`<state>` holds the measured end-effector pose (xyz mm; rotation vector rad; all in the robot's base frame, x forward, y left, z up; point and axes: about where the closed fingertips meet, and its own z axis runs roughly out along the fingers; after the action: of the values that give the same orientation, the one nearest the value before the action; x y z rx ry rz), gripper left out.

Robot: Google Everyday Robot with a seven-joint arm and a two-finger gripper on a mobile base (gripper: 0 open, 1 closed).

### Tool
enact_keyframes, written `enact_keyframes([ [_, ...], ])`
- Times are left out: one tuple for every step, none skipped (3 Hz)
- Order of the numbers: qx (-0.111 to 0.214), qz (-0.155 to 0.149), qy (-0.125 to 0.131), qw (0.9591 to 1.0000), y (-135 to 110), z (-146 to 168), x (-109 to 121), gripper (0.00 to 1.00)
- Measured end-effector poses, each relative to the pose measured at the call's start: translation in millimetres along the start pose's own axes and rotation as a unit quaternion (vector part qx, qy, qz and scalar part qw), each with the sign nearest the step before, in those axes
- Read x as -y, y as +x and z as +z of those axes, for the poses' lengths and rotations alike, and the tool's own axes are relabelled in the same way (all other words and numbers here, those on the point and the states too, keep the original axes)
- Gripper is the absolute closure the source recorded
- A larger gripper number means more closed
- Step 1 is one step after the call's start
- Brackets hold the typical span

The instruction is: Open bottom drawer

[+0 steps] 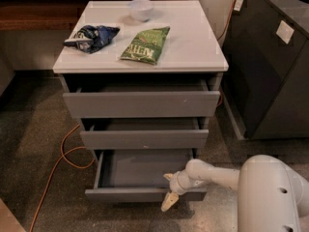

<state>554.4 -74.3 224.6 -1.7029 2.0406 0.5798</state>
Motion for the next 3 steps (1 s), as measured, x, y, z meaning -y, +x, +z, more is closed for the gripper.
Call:
enact_keyframes([
  [0.003, 0.014, -0.012, 0.9998, -9, -5, 4, 0.0],
  [0.009, 0.029, -0.018, 0.9994, -11, -10, 17, 0.18],
  [0.016, 0.044, -0.011, 0.9989, -10, -17, 35, 0.41],
])
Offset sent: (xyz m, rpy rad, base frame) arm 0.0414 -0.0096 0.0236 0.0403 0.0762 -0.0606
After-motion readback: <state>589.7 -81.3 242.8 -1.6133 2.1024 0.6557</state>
